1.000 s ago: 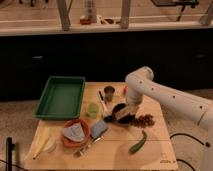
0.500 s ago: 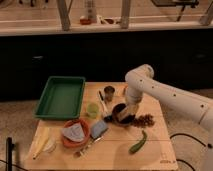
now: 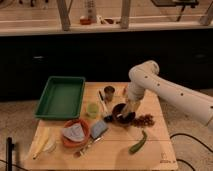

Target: Place eraser in table surface

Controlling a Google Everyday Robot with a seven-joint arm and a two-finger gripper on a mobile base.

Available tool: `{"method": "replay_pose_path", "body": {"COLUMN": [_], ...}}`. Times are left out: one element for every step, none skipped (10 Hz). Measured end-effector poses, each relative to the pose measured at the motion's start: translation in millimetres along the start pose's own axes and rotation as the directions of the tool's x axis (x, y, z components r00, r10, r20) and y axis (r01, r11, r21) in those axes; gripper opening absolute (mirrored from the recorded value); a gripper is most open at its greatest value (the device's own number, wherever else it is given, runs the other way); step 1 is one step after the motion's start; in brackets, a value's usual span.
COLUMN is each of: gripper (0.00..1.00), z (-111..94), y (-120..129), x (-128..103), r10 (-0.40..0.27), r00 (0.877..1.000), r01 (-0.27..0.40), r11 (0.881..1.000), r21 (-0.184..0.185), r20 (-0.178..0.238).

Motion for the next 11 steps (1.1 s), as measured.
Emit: {"method": "replay_pose_path", "body": {"gripper": [0.0, 0.0, 0.0, 0.0, 0.0, 0.0, 0.0, 0.0, 0.0, 0.0, 0.0], "z": [-6.9, -13.8, -18.5, -24.9, -29.9, -32.9, -38.9, -43.5, -47.4, -52.3, -61.7], "y": [-1.1, -2.0, -3.0, -4.2, -5.3, -6.5, -7.9, -8.8, -8.5, -9.7, -9.3], "x": [-2.3, -5.9, -9.1, -14.7, -19.9, -23.8, -32.1, -37.7, -43.1, -49.9, -61.1], "r10": [-0.013, -0.032, -0.045, -0.07, -0.091, -0.106, -0.14, -0.164, -0.187, -0.213, -0.25], "r00": [1.0, 0.999, 0.999, 0.997, 0.995, 0.994, 0.989, 0.985, 0.981, 0.975, 0.965], "r01": [0.013, 0.031, 0.045, 0.069, 0.09, 0.105, 0.138, 0.162, 0.184, 0.21, 0.247], "r11": [1.0, 0.999, 0.998, 0.997, 0.995, 0.994, 0.989, 0.986, 0.982, 0.977, 0.968], "r21": [0.013, 0.025, 0.032, 0.04, 0.042, 0.043, 0.042, 0.042, 0.04, 0.044, 0.046], "r20": [0.006, 0.013, 0.018, 0.027, 0.033, 0.038, 0.048, 0.054, 0.06, 0.066, 0.075]}}
